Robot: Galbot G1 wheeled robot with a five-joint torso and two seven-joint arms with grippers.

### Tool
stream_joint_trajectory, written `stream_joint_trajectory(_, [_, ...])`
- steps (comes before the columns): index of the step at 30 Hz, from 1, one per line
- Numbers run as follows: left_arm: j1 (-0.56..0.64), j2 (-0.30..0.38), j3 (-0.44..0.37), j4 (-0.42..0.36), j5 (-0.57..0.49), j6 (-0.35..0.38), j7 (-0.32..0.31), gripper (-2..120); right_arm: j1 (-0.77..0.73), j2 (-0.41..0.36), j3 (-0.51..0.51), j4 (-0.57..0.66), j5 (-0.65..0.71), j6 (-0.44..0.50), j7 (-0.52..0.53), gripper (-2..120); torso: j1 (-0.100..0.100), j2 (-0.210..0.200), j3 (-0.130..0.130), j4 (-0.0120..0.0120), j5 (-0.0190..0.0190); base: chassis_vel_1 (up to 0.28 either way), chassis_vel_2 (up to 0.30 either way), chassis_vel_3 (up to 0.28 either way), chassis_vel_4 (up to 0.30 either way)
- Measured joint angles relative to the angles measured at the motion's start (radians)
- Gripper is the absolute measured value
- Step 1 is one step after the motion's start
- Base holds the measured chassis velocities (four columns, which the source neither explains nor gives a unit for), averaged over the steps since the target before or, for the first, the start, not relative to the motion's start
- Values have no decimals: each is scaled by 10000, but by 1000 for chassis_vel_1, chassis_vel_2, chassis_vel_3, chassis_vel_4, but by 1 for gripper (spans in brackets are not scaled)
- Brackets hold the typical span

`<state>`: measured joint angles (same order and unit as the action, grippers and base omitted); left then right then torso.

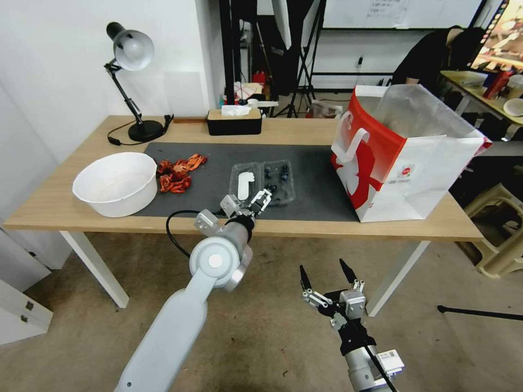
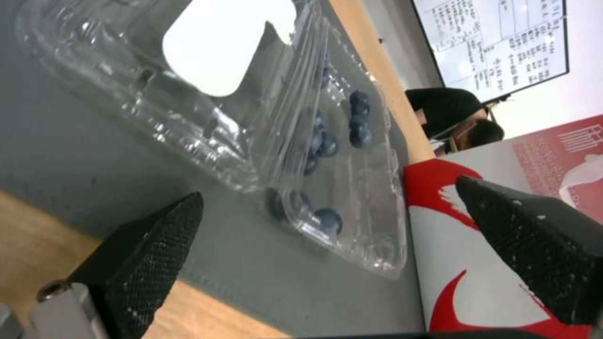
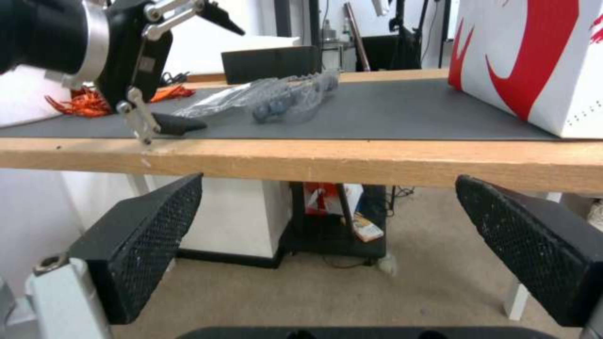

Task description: Close the takeout container lid, then place the container into the takeout bag.

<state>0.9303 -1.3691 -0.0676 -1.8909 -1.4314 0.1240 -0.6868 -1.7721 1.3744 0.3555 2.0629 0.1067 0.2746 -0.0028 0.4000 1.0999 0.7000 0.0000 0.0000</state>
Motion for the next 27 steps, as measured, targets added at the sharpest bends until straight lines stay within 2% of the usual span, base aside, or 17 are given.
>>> stream_joint_trajectory(21, [-257, -146, -266, 565, 19, -241, 64, 100, -203, 139, -105, -56, -253, 212, -56, 100, -2, 4, -2, -2, 0, 0, 0, 0, 0])
stream_joint_trajectory(25, [-209, -186, -246, 675, 216, -558, 353, 100, -238, 174, -120, -94, -288, 259, -84, 100, -1, 3, -1, 0, 0, 0, 0, 0, 0])
stream_joint_trajectory(27, [-67, -209, -204, 736, 412, -1099, 1004, 100, -268, 200, -128, -128, -320, 291, -114, 100, -1, -1, 3, 4, -1, 0, 0, 0, 0])
